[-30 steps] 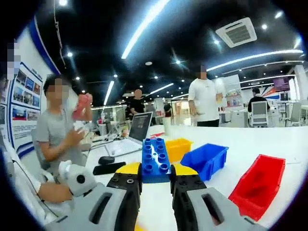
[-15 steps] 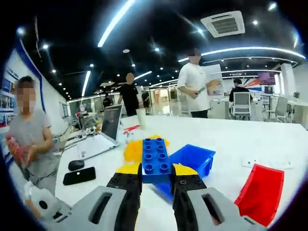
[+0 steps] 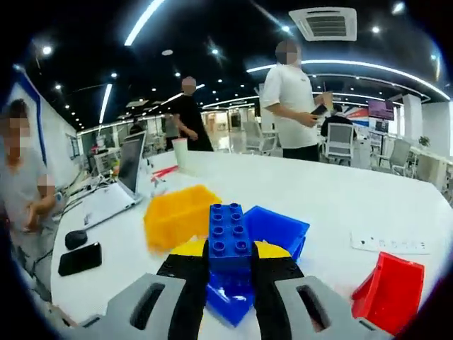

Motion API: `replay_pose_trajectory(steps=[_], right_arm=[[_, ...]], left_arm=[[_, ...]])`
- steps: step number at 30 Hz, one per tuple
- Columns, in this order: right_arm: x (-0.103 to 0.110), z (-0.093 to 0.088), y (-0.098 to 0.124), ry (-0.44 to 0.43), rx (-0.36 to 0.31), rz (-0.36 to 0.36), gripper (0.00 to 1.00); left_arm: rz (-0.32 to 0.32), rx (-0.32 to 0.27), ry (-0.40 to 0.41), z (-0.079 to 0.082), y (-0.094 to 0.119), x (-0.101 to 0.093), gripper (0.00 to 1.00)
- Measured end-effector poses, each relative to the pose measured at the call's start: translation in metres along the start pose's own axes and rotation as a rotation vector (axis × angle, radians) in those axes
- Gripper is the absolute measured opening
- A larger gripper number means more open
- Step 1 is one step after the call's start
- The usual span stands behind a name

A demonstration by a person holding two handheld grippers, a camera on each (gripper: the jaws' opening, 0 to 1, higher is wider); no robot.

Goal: Take apart the toy blocks one by one and place each separated block into its matching bin, sorting the blocks by their type until all the connected pieces are disassembled and separated into the correct bins

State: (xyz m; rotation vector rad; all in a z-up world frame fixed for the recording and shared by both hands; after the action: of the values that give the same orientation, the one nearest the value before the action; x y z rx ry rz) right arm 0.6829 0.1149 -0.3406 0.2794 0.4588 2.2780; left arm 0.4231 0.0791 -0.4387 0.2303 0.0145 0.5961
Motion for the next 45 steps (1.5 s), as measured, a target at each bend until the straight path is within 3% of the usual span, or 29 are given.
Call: replay_pose_trajectory(steps=[6,8,9,11,12,15,20,23,27,36,45], right_arm=[[-0.005,0.001,-0.012,0.001,0.002,-0.033,0.25],[-0.006,0.002,-0.014,0.073,-0.002,-0.046,0.25],[-0.008,0.003,-0.016,0.094,-0.004,-0.062,0.31],[-0.006,0.005,-0.018,0.077,-0.029,-0.042,0.71],[-0.005,0.004,-0.019,0.063,-0.027,-0.037,0.87],[-0.001,0.001,-0.009,0.07,-0.023,-0.045,0.66],[0.002,0.006,0.004,0.062,-0.046,-0.01,0.65],[0.009,0.013,0.027,0.072,-0.098,0.028,0.62],[0.017,0.015,0.057,0.099,-0.136,0.083,0.6],[0.039,-0.011,0.13,0.149,-0.173,0.188,0.6],[0.054,-0.044,0.202,0.191,-0.237,0.188,0.58]], left_arm=[[-0.001,0.0,-0.002,0.0,0.0,-0.001,0.54],[-0.003,-0.002,0.0,0.0,0.001,0.001,0.54],[-0.002,-0.002,-0.001,0.0,0.001,0.002,0.54],[-0.002,-0.002,0.0,-0.001,0.001,0.006,0.54],[-0.002,-0.003,0.001,-0.001,0.001,0.008,0.54],[-0.004,-0.003,0.002,-0.001,0.001,0.013,0.54],[-0.003,-0.002,0.0,-0.002,0.001,0.018,0.54],[-0.002,0.001,-0.003,-0.003,0.001,0.019,0.54],[-0.004,0.007,-0.008,-0.003,0.001,0.005,0.54],[-0.008,0.011,-0.009,-0.002,0.001,-0.004,0.51],[-0.013,0.008,0.003,-0.001,0.001,-0.01,0.46]])
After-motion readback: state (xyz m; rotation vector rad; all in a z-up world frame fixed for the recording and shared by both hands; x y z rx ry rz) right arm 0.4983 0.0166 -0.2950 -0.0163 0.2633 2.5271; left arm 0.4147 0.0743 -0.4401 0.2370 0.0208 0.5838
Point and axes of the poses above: the point that each gripper's makers call its tool centre point, and the gripper's own axes: y roughly backward along the fingers, x roughly to its left, z roughly out of its top, the point moved 2 cm from there along y, roughly backward along the fingers, and after that the axes turned 5 degrees about x, right-handed, at the moved point
